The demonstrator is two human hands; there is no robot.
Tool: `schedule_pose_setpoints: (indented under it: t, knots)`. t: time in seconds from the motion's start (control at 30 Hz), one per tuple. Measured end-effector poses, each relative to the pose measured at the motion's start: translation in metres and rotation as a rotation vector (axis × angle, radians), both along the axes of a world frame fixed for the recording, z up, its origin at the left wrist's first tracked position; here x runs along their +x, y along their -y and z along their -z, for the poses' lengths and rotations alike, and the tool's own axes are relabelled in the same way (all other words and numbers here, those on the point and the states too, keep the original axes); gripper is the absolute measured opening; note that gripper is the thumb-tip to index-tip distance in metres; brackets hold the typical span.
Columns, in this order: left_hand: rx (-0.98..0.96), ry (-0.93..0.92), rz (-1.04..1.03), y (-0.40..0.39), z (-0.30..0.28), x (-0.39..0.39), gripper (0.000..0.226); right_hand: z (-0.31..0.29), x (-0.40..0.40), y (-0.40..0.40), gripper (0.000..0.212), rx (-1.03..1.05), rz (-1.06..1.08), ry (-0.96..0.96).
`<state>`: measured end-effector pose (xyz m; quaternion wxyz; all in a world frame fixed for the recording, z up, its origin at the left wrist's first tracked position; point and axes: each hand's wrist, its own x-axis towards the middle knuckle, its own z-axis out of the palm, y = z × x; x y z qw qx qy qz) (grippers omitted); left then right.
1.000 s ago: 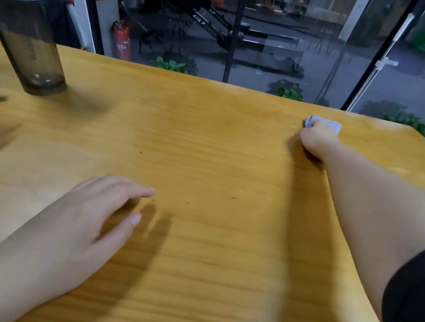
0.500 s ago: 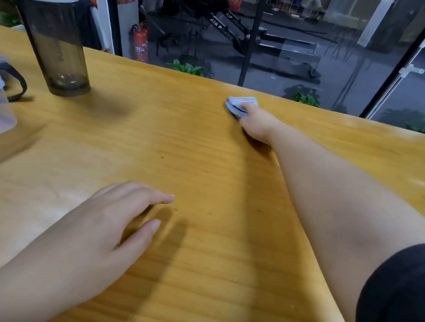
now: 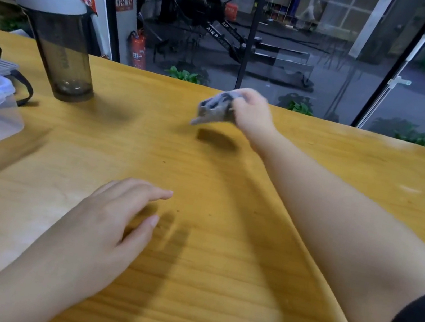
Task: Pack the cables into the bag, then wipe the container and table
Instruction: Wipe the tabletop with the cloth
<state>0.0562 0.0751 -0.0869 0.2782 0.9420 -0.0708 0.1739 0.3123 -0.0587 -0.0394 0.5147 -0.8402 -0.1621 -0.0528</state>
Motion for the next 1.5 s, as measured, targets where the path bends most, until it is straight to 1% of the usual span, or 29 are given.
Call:
schedule_pose_setpoints:
  t: [0.03,0.1,0.17,0.23,0.3,0.33,0.4,0.5,0.6,0.7,0.8,0.87,0.93,1.0,1.07,1.1,1.17,1.23,1.3,1.37,1.43,1.5]
  knots:
    - [0.003,0.004,-0.011,0.000,0.001,0.000,0.029,-0.001,0.010,0.012,0.025,0.010,0.126,0.052]
    - [0.005,0.025,-0.040,-0.002,0.003,0.000,0.031,0.005,0.031,0.038,0.024,-0.084,0.307,0.109]
    - [0.006,0.034,-0.066,-0.004,0.005,0.001,0.033,0.021,0.052,0.065,0.028,-0.254,0.382,0.040]
    - [0.014,0.028,-0.078,-0.005,0.006,0.003,0.034,0.038,0.070,0.085,0.035,-0.489,0.375,-0.090]
    - [0.033,0.031,-0.083,-0.007,0.007,0.003,0.037,0.047,0.081,0.091,0.042,-0.717,0.311,-0.165]
    - [0.041,0.031,-0.080,-0.007,0.008,0.004,0.036,0.048,0.085,0.090,0.045,-0.781,0.288,-0.171]
    - [0.049,0.025,-0.077,-0.008,0.008,0.005,0.035,0.045,0.090,0.083,0.050,-0.827,0.274,-0.184]
    - [0.061,0.029,-0.085,-0.009,0.009,0.006,0.035,0.041,0.095,0.069,0.057,-0.834,0.292,-0.244]
    - [0.069,0.043,-0.103,-0.010,0.010,0.007,0.035,0.039,0.095,0.050,0.054,-0.867,0.246,-0.224]
    - [0.073,0.054,-0.133,-0.010,0.010,0.009,0.035,0.035,0.084,0.029,0.046,-0.854,0.098,-0.148]
    - [0.073,0.059,-0.138,-0.008,0.009,0.009,0.037,0.029,0.060,0.008,0.047,-0.829,-0.073,-0.085]
    - [0.071,0.056,-0.134,-0.008,0.009,0.008,0.038,0.027,0.043,-0.003,0.048,-0.850,-0.145,-0.029]
    - [0.064,0.053,-0.133,-0.008,0.008,0.007,0.040,0.022,0.023,-0.012,0.048,-0.927,-0.187,0.075]
    - [0.062,0.063,-0.129,-0.008,0.007,0.006,0.040,0.015,-0.003,-0.019,0.046,-0.966,-0.307,0.216]
    - [0.053,0.070,-0.128,-0.007,0.006,0.006,0.039,0.009,-0.029,-0.021,0.042,-0.920,-0.425,0.308]
    - [0.048,0.071,-0.129,-0.007,0.006,0.006,0.040,0.008,-0.040,-0.019,0.038,-0.875,-0.457,0.314]
    - [0.042,0.073,-0.126,-0.006,0.006,0.005,0.040,0.005,-0.051,-0.012,0.028,-0.736,-0.488,0.218]
    - [0.045,0.062,-0.120,-0.006,0.005,0.005,0.040,0.001,-0.047,-0.004,0.022,-0.555,-0.429,0.079]
    - [0.046,0.046,-0.113,-0.006,0.005,0.004,0.040,-0.001,-0.026,0.005,0.022,-0.378,-0.226,-0.002]
    - [0.028,0.030,-0.124,-0.005,0.005,0.004,0.040,-0.001,0.004,0.015,0.023,-0.232,0.019,-0.028]
    - [0.016,0.023,-0.128,-0.005,0.006,0.004,0.040,0.003,0.033,0.027,0.022,-0.262,0.205,0.020]
    - [0.011,0.013,-0.127,-0.005,0.008,0.004,0.038,0.014,0.055,0.040,0.023,-0.369,0.323,0.025]
